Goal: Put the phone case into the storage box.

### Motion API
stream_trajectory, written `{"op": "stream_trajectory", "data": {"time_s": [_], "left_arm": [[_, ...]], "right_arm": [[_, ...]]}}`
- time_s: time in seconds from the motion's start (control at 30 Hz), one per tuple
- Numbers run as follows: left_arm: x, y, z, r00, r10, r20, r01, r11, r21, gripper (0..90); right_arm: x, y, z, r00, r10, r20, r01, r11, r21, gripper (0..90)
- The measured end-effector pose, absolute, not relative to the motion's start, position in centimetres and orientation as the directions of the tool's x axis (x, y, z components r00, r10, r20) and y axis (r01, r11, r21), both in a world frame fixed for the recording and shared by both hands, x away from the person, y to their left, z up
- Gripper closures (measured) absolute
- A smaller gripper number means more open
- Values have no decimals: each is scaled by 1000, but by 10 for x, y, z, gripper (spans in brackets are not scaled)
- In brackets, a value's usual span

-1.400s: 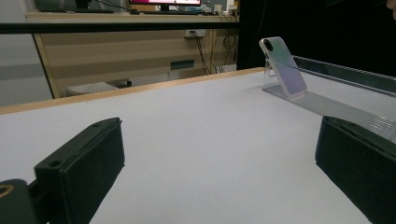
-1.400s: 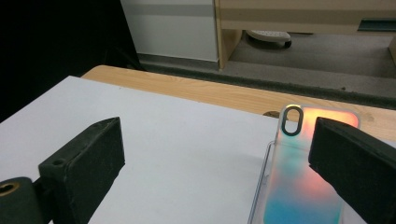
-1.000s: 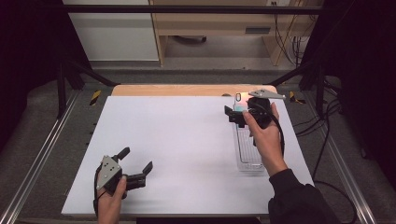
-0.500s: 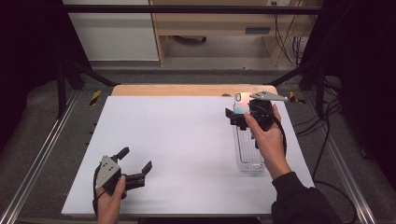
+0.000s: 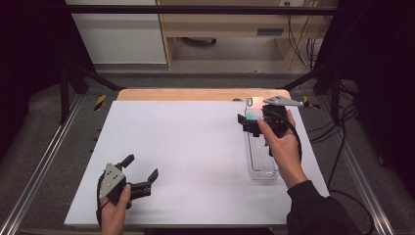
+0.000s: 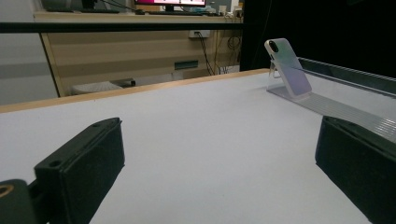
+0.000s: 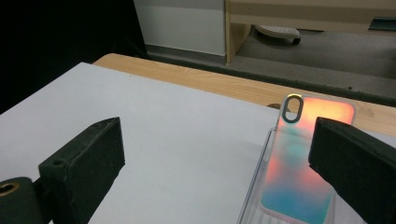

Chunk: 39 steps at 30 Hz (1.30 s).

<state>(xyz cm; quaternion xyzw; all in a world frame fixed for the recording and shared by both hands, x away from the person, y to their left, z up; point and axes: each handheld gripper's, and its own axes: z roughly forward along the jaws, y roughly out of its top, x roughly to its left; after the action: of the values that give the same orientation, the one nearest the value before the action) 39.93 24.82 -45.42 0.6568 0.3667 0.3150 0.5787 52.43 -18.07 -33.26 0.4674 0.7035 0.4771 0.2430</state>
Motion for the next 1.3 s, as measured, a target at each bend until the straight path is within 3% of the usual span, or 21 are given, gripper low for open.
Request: {"op": "stream_trajectory", "data": {"time_s": [0.63, 0.83, 1.3], "left_arm": [[395, 257, -451, 538, 842, -31, 138, -52, 989, 11], [393, 262, -450, 538, 843, -3, 138, -84, 987, 11], [394, 273, -450, 521, 853, -36, 153, -52, 987, 11]], "right_arm": [[496, -184, -333, -503, 863, 49, 396, 180, 901, 38], [487, -192, -337, -501, 864, 46, 381, 172, 908, 38], [464, -228, -346, -461, 885, 70, 369, 119, 922, 39]]}}
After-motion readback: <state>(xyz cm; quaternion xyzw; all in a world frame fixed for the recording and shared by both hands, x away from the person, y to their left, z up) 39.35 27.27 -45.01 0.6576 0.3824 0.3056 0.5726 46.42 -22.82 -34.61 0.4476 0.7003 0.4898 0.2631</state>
